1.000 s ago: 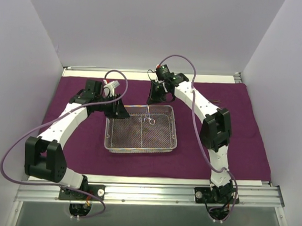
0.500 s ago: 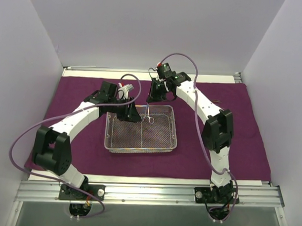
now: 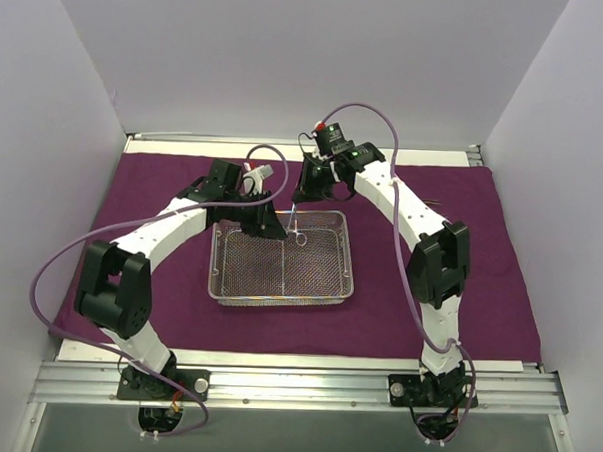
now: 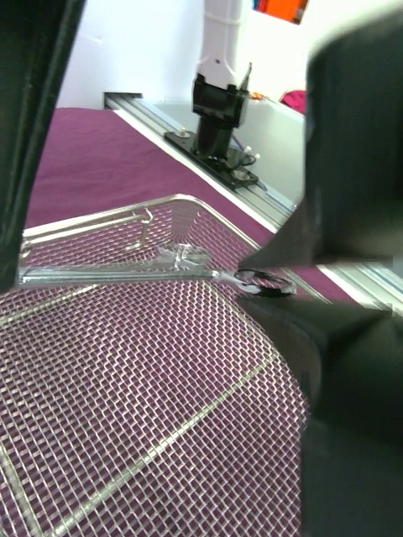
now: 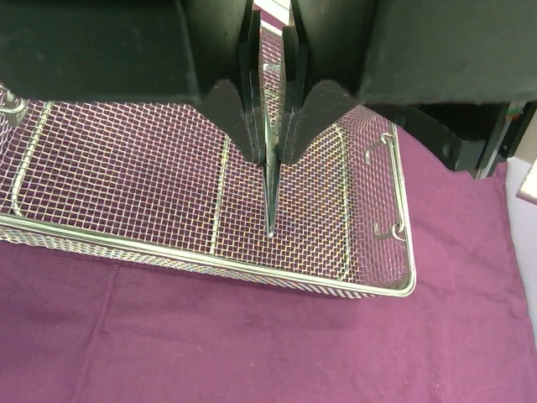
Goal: Open and lay out the surgical kit
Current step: Place the medical item in the surgical kit.
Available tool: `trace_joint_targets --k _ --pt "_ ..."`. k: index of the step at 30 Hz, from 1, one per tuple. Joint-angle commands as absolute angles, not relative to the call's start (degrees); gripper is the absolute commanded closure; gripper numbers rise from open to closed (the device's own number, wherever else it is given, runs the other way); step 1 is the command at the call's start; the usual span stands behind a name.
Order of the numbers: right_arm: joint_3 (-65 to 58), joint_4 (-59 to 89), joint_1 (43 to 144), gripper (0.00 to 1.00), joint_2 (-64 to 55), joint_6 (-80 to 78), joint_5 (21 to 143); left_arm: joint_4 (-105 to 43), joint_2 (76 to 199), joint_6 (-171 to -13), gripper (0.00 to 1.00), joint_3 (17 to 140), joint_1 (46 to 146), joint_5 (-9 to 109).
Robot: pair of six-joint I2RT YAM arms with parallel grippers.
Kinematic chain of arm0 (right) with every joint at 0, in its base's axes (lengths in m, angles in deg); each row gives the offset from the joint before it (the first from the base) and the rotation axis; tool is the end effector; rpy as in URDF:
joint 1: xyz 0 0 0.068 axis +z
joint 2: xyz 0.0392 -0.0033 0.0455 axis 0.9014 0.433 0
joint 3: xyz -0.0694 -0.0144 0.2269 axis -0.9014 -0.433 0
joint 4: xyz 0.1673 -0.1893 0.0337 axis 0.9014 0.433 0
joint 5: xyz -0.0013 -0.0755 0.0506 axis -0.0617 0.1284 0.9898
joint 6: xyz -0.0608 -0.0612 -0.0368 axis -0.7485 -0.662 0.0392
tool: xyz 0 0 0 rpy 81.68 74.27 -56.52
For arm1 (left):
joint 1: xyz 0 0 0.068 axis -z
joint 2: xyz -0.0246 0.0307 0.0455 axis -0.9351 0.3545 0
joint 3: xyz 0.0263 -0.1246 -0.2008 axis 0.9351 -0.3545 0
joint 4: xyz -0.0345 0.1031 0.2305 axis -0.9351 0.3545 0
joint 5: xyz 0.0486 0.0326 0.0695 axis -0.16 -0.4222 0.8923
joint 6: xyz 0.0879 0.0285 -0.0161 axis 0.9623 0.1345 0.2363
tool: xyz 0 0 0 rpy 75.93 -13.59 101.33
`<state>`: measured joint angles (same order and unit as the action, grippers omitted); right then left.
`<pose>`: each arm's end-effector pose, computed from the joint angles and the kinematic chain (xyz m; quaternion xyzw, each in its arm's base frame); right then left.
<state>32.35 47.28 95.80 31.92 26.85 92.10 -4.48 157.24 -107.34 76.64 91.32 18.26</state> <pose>0.4032 0.2776 0.2541 -0.0441 0.8916 0.3518 0.2816 0.3249 -0.1907 0.1897 0.0842 0.8845 -0.4282 0.1647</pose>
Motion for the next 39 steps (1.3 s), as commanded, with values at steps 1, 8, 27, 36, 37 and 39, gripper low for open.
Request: trace_joint_targets --k 1,8,27,36,37,39 --pt "33.3 48.2 95.5 1.00 28.1 27.4 93.3 -8.6 157.7 -107.6 0.80 79.4 91.7 15.4" --pt "33.5 48.1 95.5 0.70 28.7 28.1 94.7 -8.2 156.8 -107.0 0.98 78.9 91.9 16.3" --pt "35.0 51.8 96.9 0.67 31.0 27.0 96.0 -9.6 157.4 -109.4 0.98 81.8 91.8 18.1" --pt "35.7 52.6 97.5 0.83 31.9 26.7 96.5 -9.2 158.3 -109.9 0.98 82.6 91.5 18.6" --pt "35.7 52.7 97.5 0.88 32.0 26.7 96.6 -9.1 158.4 -109.9 0.98 82.8 91.5 18.6" --pt "35.9 52.7 97.5 0.92 32.1 26.7 96.6 -8.8 158.5 -109.8 0.98 82.9 91.5 18.5"
